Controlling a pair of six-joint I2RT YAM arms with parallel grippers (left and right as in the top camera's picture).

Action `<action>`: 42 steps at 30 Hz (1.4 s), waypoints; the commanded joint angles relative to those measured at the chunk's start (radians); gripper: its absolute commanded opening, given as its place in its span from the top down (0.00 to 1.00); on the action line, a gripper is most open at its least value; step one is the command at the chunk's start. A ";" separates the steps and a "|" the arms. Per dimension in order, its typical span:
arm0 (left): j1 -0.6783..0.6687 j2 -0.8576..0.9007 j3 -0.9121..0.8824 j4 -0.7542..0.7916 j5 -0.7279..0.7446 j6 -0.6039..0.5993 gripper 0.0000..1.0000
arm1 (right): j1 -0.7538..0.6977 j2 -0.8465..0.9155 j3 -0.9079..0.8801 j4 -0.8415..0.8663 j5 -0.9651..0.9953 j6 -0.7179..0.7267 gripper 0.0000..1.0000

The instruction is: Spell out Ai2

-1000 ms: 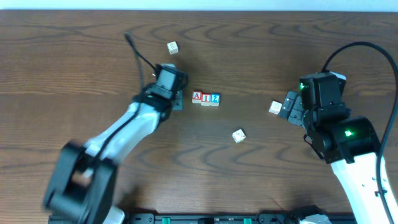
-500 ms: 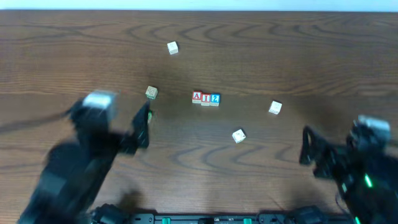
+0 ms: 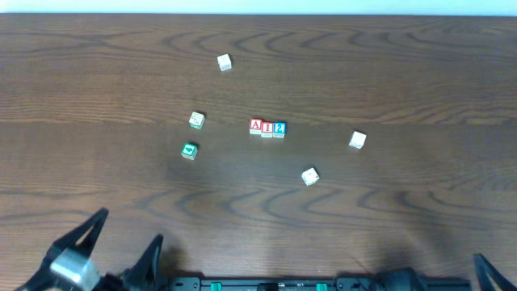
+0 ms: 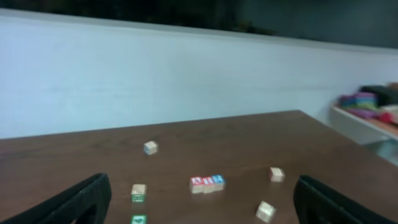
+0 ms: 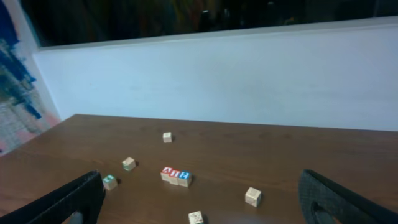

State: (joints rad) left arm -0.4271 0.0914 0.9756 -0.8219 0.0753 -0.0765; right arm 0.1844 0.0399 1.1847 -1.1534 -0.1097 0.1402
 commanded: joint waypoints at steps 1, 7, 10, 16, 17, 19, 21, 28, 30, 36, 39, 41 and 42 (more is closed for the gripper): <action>0.002 0.001 -0.125 0.044 -0.102 -0.021 0.05 | -0.033 0.003 -0.075 0.010 -0.027 -0.029 0.01; 0.002 0.001 -0.436 0.349 -0.125 -0.043 0.05 | -0.054 0.003 -0.357 0.223 -0.056 0.024 0.01; 0.002 0.001 -0.522 0.360 -0.252 -0.044 0.04 | -0.054 0.003 -0.499 0.339 -0.057 0.045 0.01; 0.002 0.020 -0.756 0.739 -0.323 -0.051 0.05 | -0.054 0.004 -0.825 0.699 -0.048 0.124 0.01; 0.002 0.026 -0.792 0.795 -0.388 -0.052 0.04 | -0.054 0.004 -0.868 0.744 -0.048 0.110 0.01; 0.002 0.032 -0.858 0.892 -0.455 -0.063 0.05 | -0.054 0.004 -0.951 0.817 -0.048 0.081 0.01; 0.002 0.032 -0.921 0.967 -0.486 -0.062 0.05 | -0.054 0.004 -1.023 0.855 -0.038 0.064 0.01; 0.002 0.035 -0.972 0.836 -0.528 -0.062 0.05 | -0.054 0.023 -1.102 0.892 0.000 0.064 0.01; 0.002 0.035 -0.972 0.819 -0.527 -0.062 0.05 | -0.054 0.026 -1.102 0.886 0.029 0.064 0.01; 0.002 0.051 -0.971 0.774 -0.527 -0.054 0.05 | -0.054 0.026 -1.102 0.885 0.030 0.064 0.01; 0.002 0.051 -0.971 0.775 -0.527 -0.054 0.05 | -0.054 0.026 -1.102 0.885 0.031 0.064 0.01; 0.002 0.051 -0.971 0.775 -0.527 -0.054 0.05 | -0.054 0.026 -1.102 0.885 0.030 0.064 0.01; 0.002 0.051 -0.971 0.775 -0.527 -0.054 0.05 | -0.054 0.026 -1.102 0.885 0.031 0.064 0.01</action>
State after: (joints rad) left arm -0.4271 0.1387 0.0185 0.0051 -0.4263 -0.1337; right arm 0.1402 0.0635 0.0959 -0.2607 -0.0967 0.2192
